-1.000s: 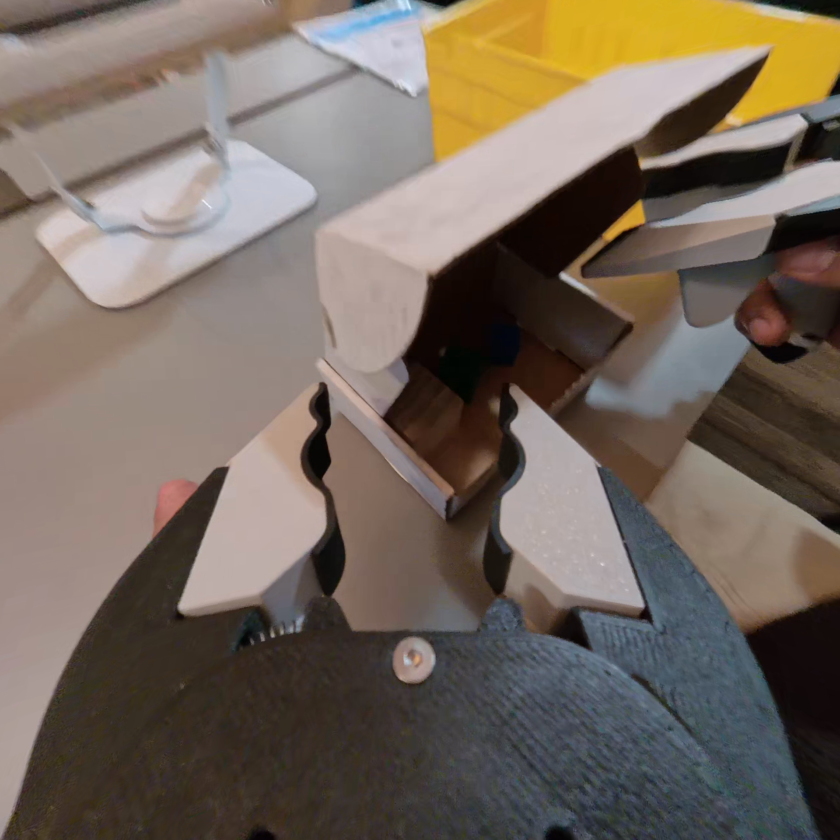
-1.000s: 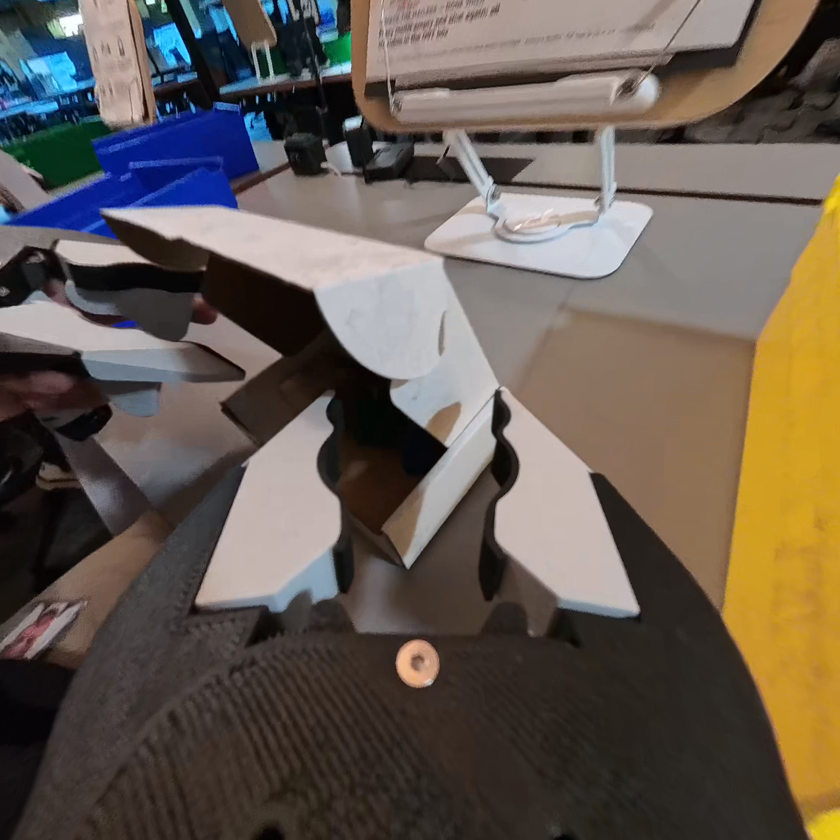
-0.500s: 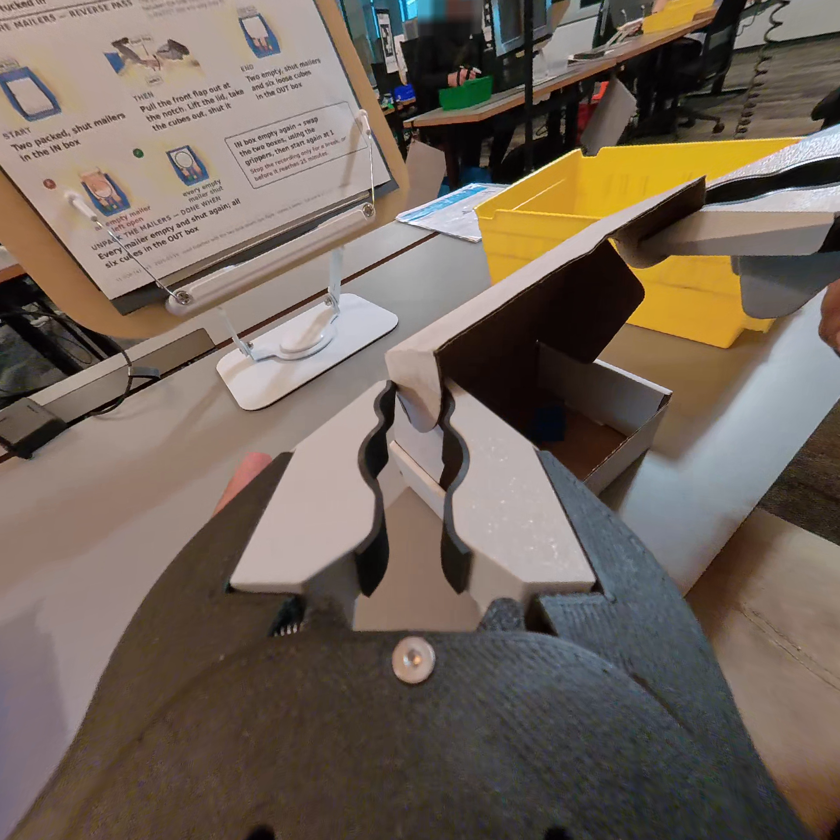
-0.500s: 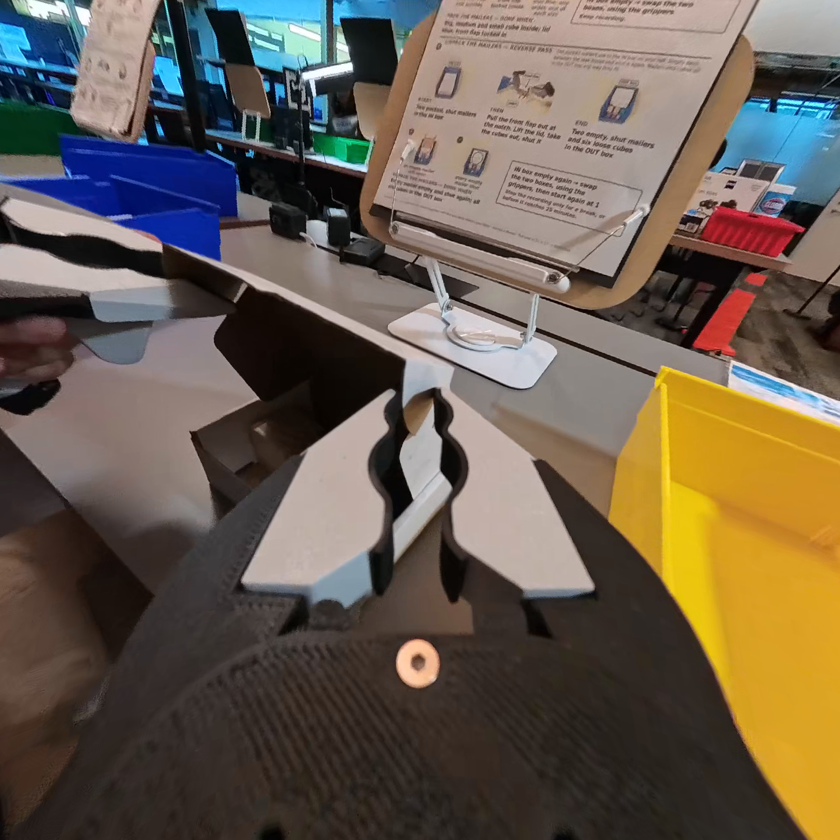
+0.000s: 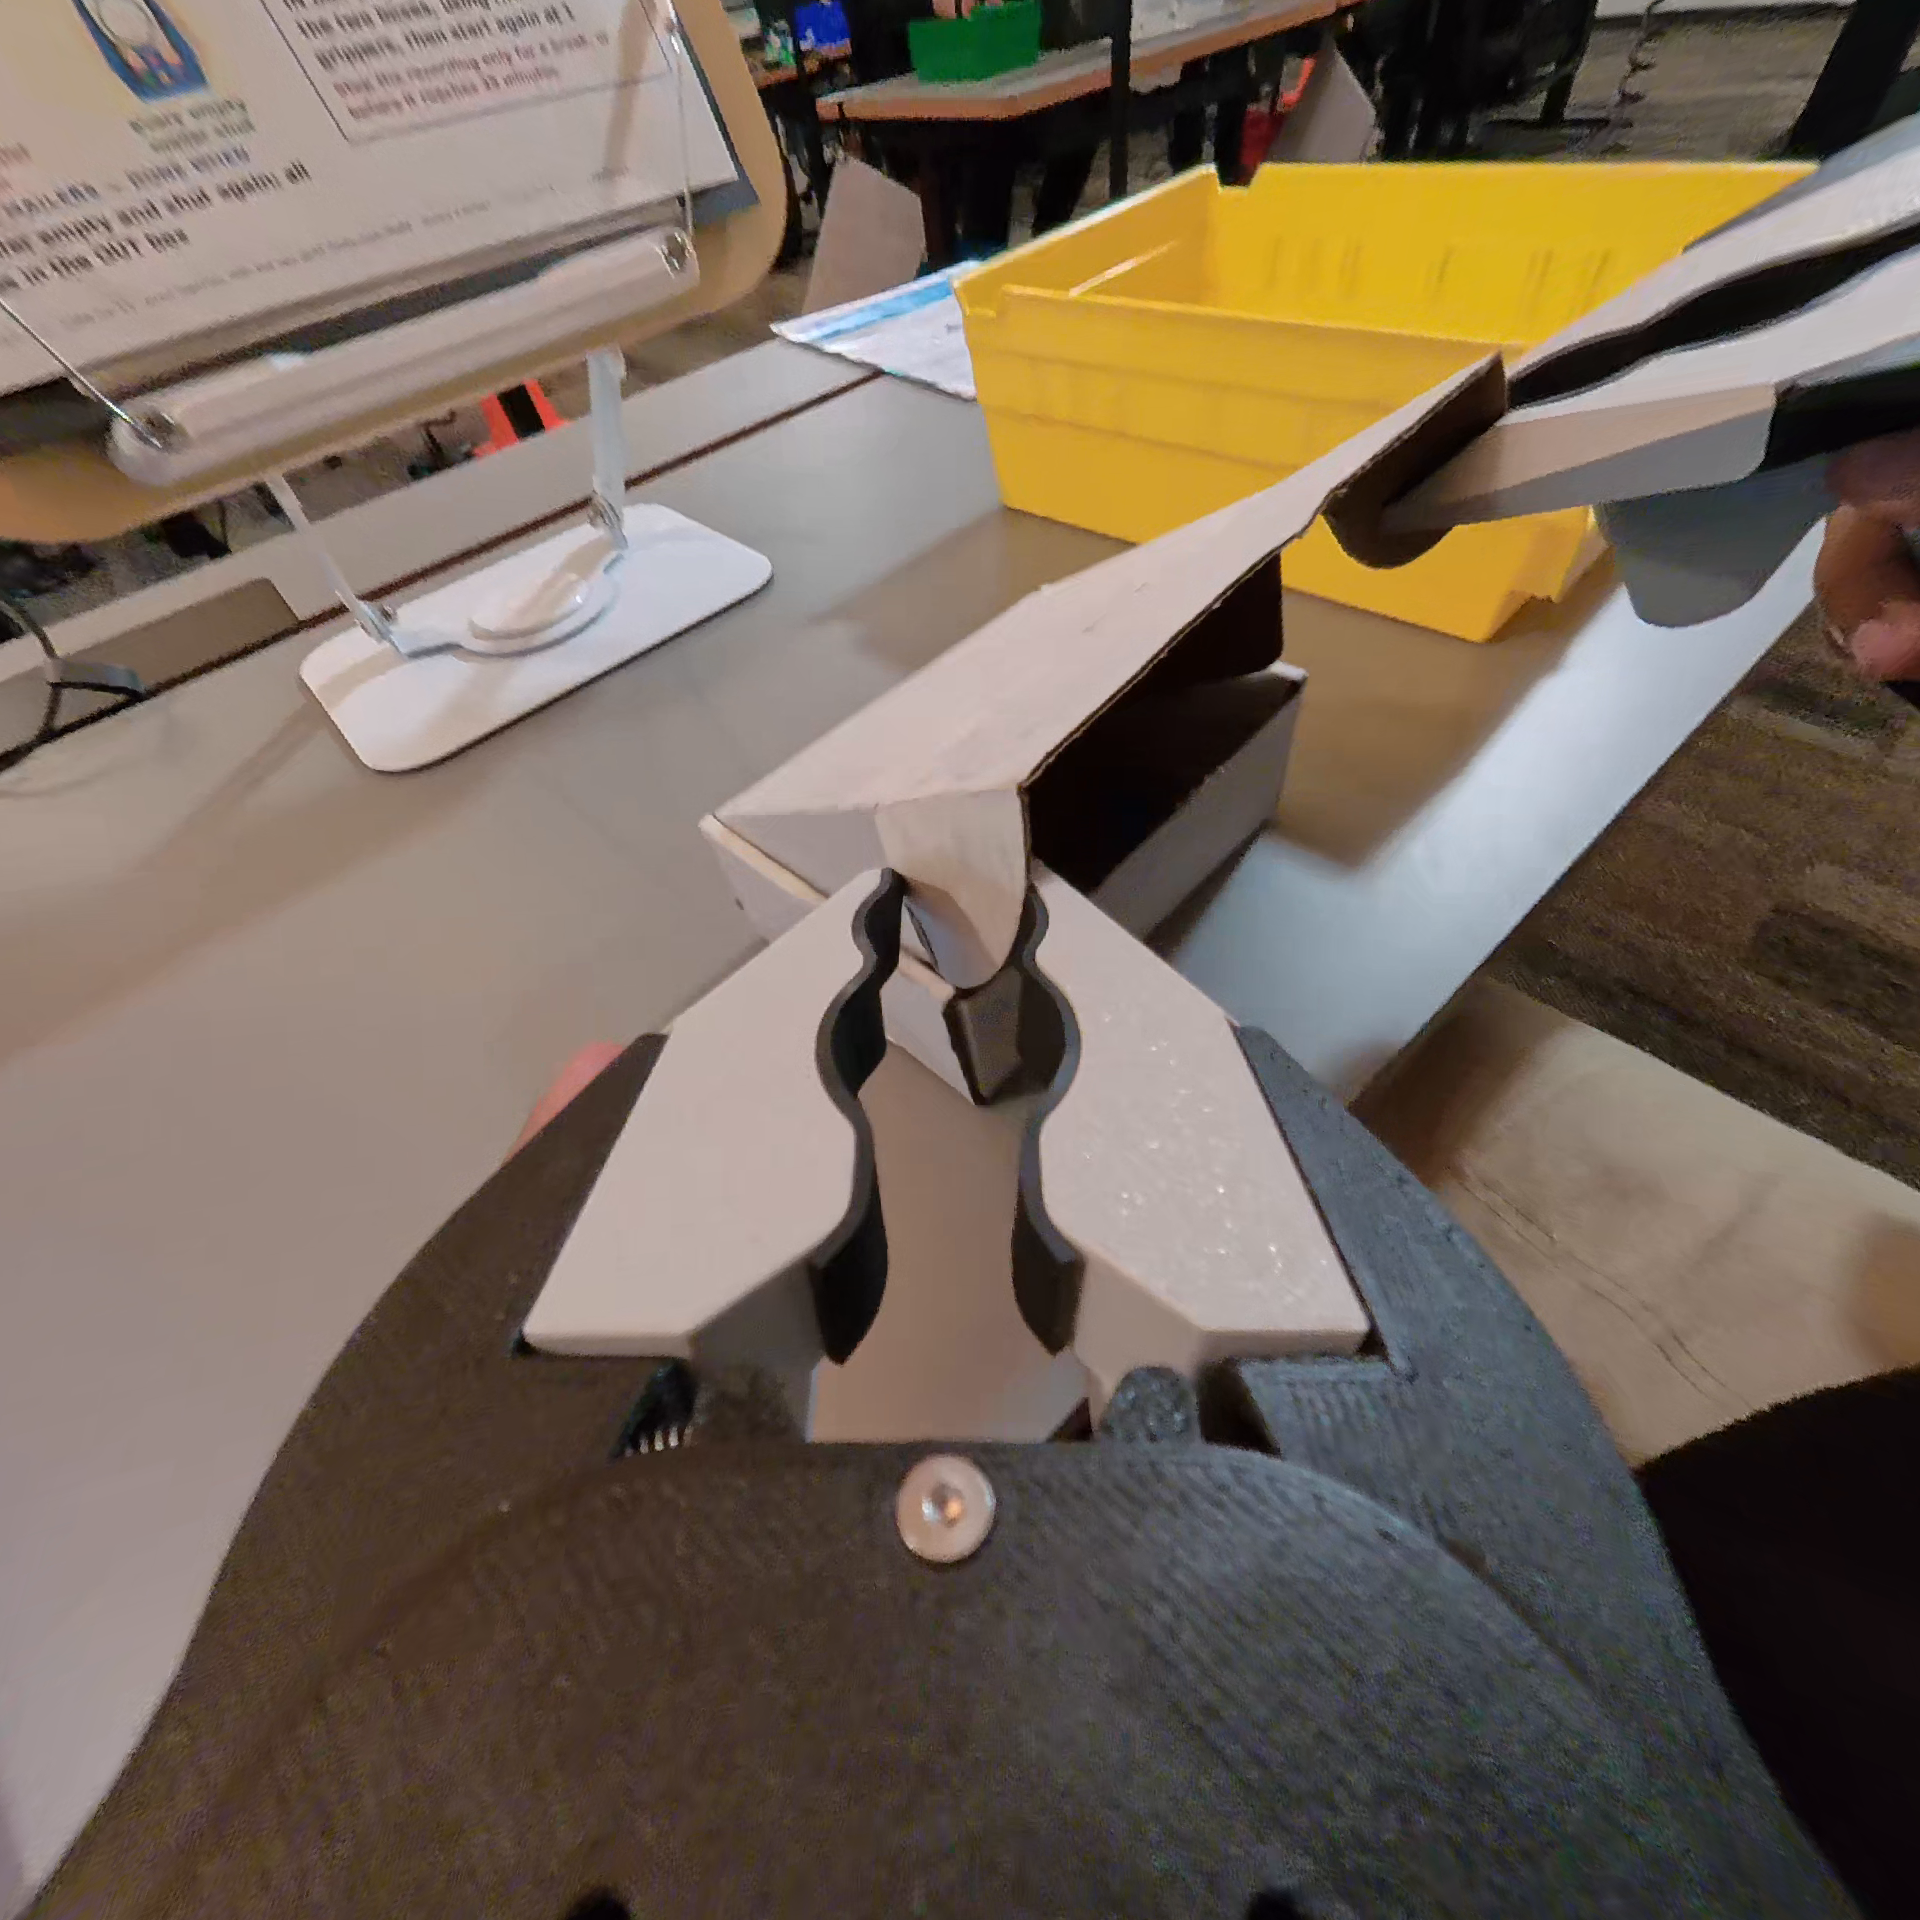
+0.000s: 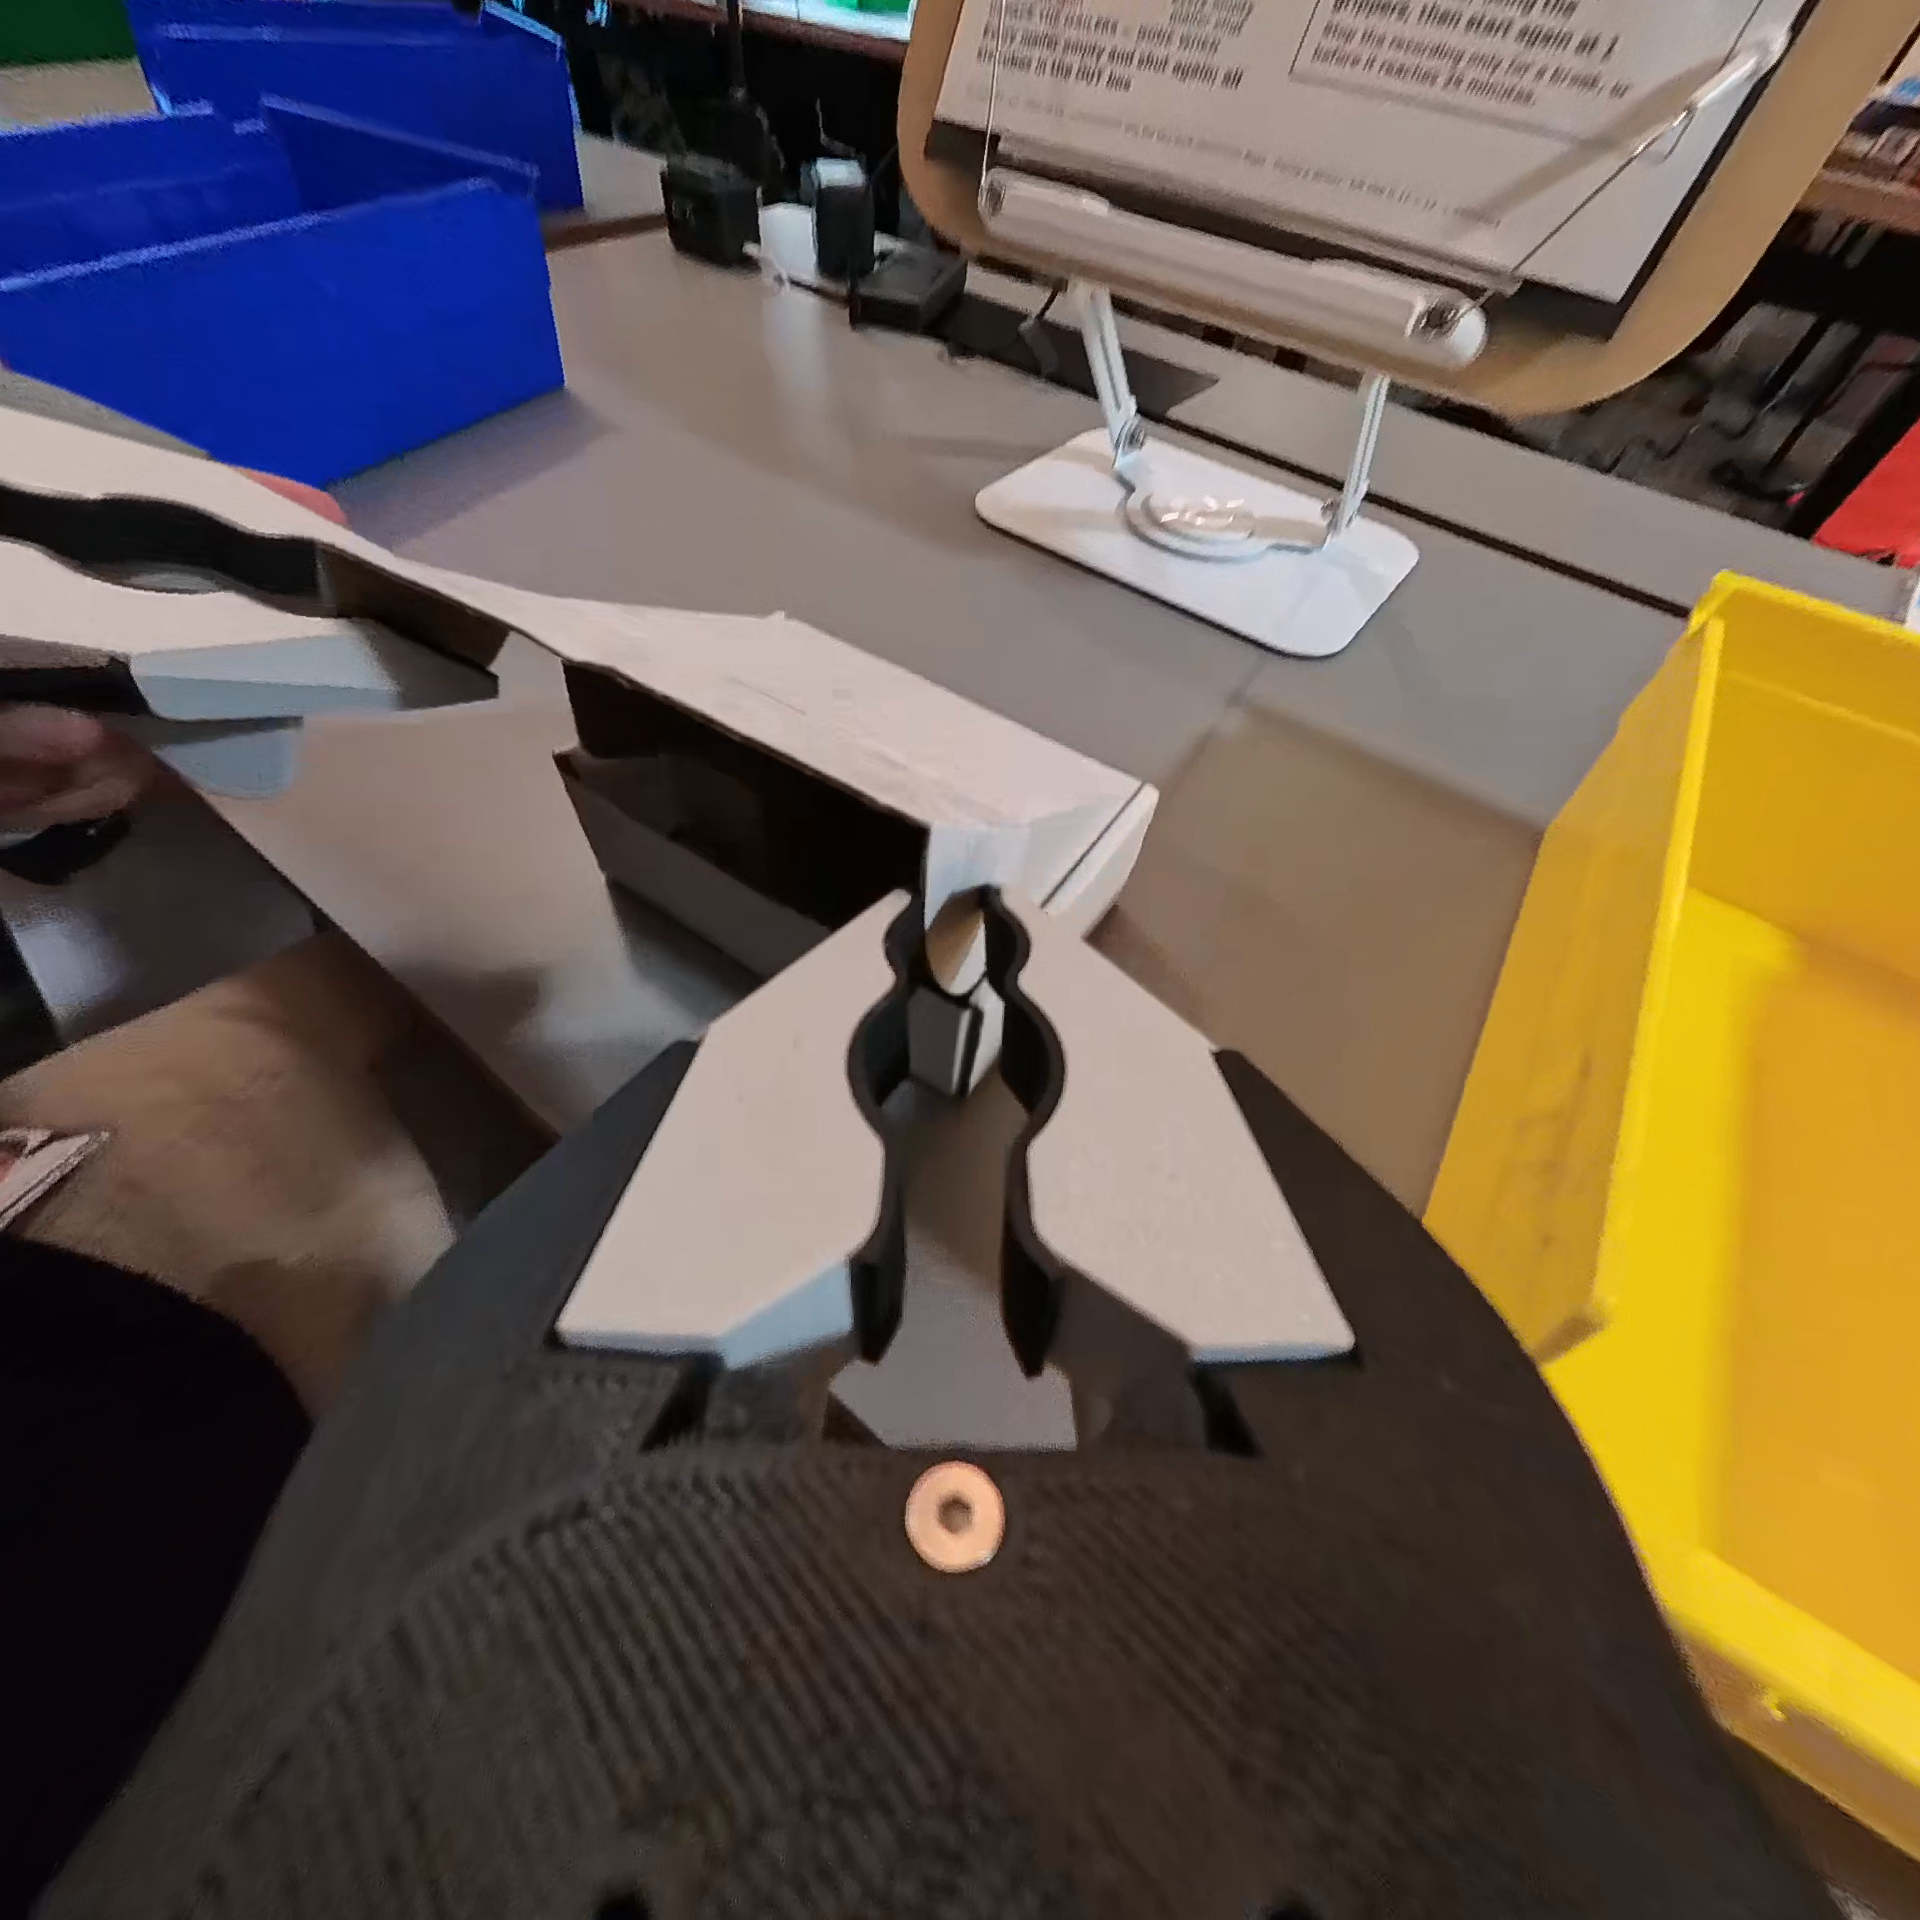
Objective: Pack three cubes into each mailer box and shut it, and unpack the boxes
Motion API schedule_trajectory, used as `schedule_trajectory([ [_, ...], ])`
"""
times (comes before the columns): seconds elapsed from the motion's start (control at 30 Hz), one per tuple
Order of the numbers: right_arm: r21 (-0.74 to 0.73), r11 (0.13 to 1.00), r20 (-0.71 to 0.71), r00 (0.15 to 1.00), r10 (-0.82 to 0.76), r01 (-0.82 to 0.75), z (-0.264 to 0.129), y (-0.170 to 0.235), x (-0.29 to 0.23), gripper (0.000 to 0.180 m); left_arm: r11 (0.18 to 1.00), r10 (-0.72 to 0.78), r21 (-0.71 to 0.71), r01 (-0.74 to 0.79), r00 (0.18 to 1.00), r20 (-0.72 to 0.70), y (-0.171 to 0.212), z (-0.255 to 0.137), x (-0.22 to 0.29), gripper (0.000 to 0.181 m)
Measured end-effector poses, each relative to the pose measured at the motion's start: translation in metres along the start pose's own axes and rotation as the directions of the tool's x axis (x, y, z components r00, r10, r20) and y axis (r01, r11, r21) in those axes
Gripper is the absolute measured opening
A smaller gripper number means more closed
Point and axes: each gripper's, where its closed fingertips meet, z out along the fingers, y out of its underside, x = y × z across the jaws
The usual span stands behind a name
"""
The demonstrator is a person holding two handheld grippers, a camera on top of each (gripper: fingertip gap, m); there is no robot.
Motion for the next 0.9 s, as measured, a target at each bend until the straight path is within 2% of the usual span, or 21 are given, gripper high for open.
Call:
schedule_trajectory([
  [0.13,-0.075,0.997,0.018,1.000,0.006,-0.005,0.002,0.016,-0.002,0.009,0.999,-0.024,-0.034,0.023,0.999,-0.022,0.016,0.001,0.011,0.022],
  [0.33,-0.120,0.991,0.052,0.997,0.062,-0.055,0.005,0.026,-0.001,0.009,0.982,-0.183,-0.060,0.178,0.979,-0.094,0.024,0.005,0.021,0.029],
  [0.53,-0.118,0.989,0.060,0.993,0.098,-0.091,0.009,0.032,0.002,0.010,0.981,-0.183,-0.088,0.173,0.976,-0.118,0.031,0.007,0.023,0.033],
  [0.6,-0.083,0.989,0.089,0.988,0.129,-0.121,0.009,0.028,0.001,0.017,0.981,-0.180,-0.091,0.170,0.976,-0.118,0.032,0.006,0.021,0.041],
  [0.63,-0.055,0.987,0.135,0.978,0.158,-0.152,0.008,0.024,-0.003,0.023,0.981,-0.183,-0.094,0.172,0.975,-0.128,0.031,0.005,0.022,0.055],
  [0.7,-0.006,0.968,0.236,0.940,0.245,-0.251,0.005,0.013,-0.010,0.046,0.977,-0.204,-0.089,0.194,0.971,-0.127,0.030,0.001,0.024,0.083],
  [0.73,0.011,0.954,0.267,0.921,0.285,-0.299,0.003,0.009,-0.011,0.051,0.979,-0.200,-0.069,0.192,0.973,-0.120,0.027,-0.001,0.026,0.087],
  [0.8,0.041,0.937,0.291,0.901,0.322,-0.348,0.001,0.005,-0.007,0.053,0.989,-0.148,-0.002,0.148,0.986,-0.074,0.018,-0.007,0.022,0.087],
  [0.9,0.052,0.947,0.270,0.917,0.294,-0.318,0.001,0.006,-0.002,0.050,0.995,-0.045,0.082,0.048,0.998,-0.039,0.006,-0.011,0.021,0.078],
])
